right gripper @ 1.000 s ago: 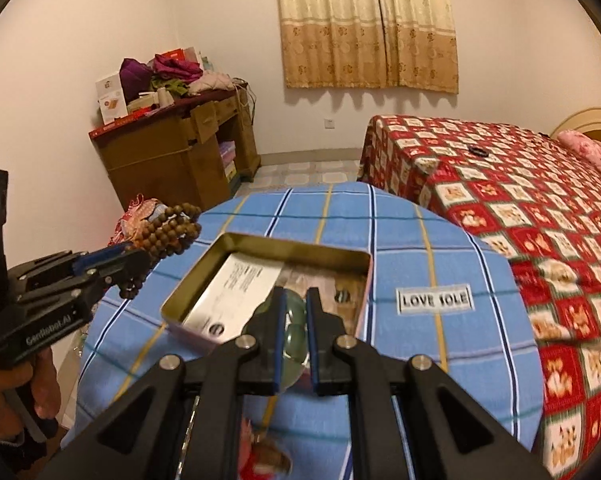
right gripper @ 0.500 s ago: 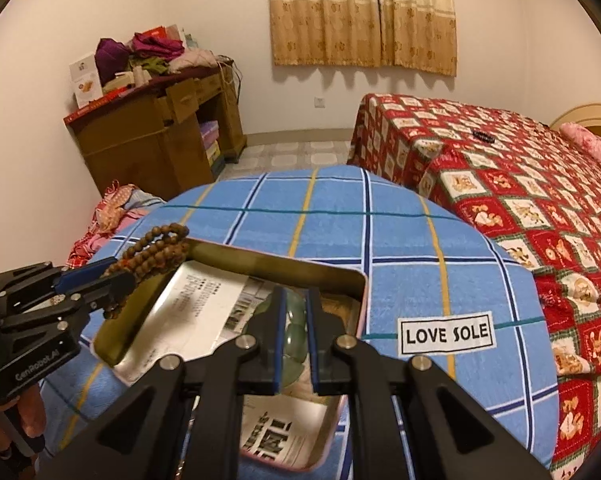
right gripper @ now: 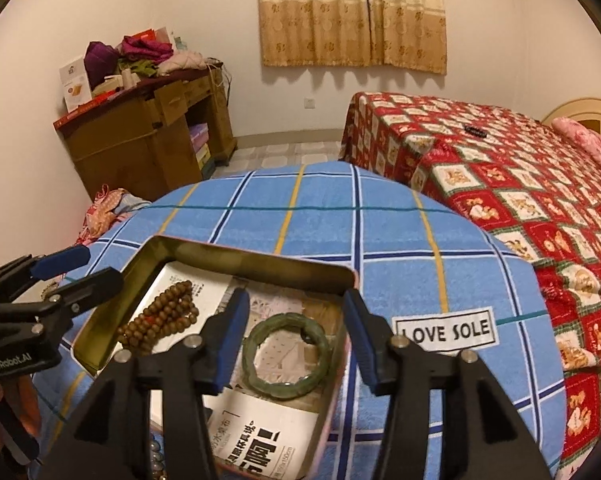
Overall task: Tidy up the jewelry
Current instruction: 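Carry both held pieces into the pink tin and open both tools, then move both open tools back to the remaining jewelry on the cloth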
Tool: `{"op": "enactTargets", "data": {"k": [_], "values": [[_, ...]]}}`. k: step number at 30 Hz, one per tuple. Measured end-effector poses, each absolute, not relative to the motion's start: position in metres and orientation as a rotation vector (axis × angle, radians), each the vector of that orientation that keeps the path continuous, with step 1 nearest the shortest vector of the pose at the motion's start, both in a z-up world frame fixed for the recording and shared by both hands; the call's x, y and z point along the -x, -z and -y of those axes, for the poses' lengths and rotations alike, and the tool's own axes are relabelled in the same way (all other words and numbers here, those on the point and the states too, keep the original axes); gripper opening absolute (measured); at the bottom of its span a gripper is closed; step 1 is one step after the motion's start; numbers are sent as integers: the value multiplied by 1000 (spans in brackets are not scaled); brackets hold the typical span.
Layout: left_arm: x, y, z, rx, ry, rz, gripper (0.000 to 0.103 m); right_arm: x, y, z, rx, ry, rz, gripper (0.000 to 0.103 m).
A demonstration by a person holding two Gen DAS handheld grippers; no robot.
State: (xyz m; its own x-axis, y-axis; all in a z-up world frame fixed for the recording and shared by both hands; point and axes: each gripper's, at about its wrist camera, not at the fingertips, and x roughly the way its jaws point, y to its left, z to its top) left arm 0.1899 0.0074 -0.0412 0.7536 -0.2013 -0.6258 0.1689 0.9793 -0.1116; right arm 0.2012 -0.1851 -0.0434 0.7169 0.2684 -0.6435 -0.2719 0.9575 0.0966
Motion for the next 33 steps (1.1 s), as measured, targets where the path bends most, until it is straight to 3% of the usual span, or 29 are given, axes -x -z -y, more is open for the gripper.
{"op": "enactTargets", "data": {"k": [2,3,6,12,33], "values": [[-190,42,-6,44,195,-693,89,-201,42,186,10,-292,-708,56],[-189,41,-7,50,193,-687,101,-200,42,187,11,-286,-706,61],[-188,39,-8,69,202,-681,101,-198,42,192,-1,-277,-701,70],[-177,38,-11,84,209,-670,101,-187,45,201,-31,-268,-708,72],[-83,67,-20,30,176,-715,101,-111,72,225,-35,-254,-784,73]]}}
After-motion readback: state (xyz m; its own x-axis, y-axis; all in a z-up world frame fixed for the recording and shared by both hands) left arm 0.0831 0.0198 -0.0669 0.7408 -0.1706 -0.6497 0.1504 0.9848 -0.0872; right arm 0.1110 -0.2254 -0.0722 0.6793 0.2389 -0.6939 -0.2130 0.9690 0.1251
